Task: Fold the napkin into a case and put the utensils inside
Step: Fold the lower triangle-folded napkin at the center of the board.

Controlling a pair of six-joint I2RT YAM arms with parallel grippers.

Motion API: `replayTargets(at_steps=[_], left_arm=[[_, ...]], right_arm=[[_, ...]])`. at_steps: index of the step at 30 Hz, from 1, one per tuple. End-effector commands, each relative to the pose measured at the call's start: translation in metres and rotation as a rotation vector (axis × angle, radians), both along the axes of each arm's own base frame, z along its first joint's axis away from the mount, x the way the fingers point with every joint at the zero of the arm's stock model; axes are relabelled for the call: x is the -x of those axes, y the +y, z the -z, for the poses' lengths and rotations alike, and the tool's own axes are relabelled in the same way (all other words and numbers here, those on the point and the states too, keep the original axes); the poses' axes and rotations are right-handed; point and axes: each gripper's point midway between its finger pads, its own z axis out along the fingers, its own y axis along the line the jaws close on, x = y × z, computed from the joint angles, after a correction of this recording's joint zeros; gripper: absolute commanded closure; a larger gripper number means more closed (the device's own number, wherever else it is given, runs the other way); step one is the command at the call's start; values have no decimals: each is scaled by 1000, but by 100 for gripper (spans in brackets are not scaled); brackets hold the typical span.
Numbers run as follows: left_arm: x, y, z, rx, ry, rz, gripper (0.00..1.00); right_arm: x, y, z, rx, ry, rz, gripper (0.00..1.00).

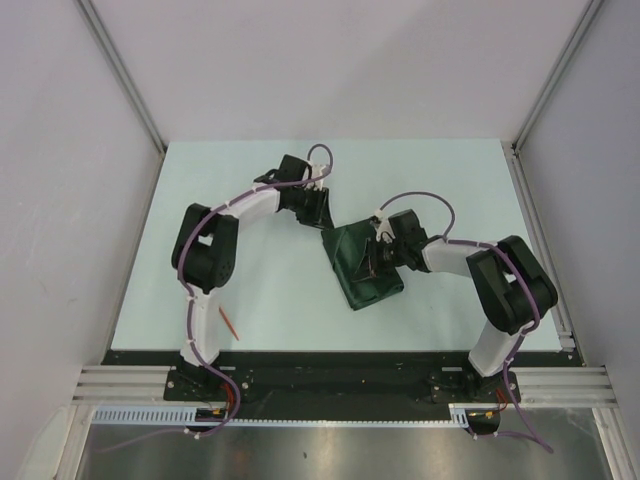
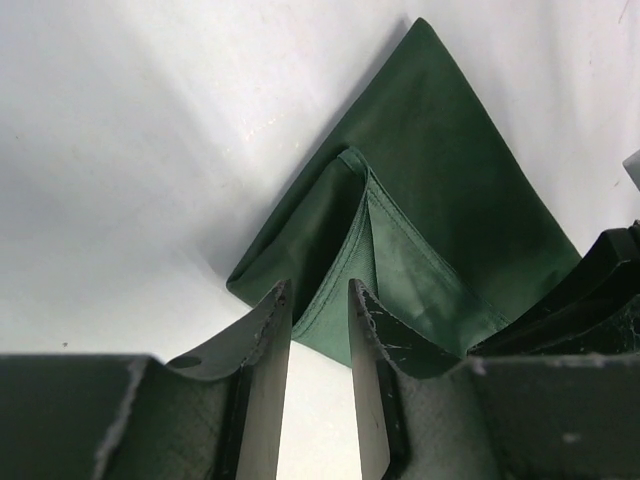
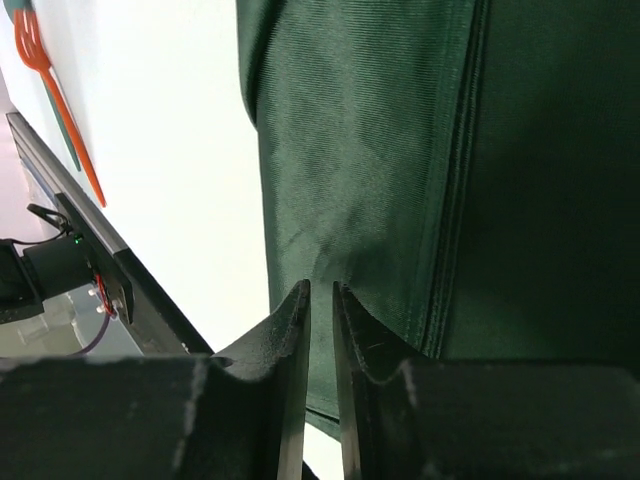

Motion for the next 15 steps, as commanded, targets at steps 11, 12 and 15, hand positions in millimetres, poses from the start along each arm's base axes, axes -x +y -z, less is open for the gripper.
replayTargets(at_steps=[11, 12, 15], left_arm=[[31, -16, -65, 147, -99, -99, 70], [37, -22, -70, 162, -99, -97, 69], [54, -42, -88, 190, -144, -74, 64]], right_arm=[[-10, -27, -39, 30, -126, 50, 79], [-8, -36, -40, 54, -114, 69, 77], [-14, -74, -45, 126, -130, 171, 59]])
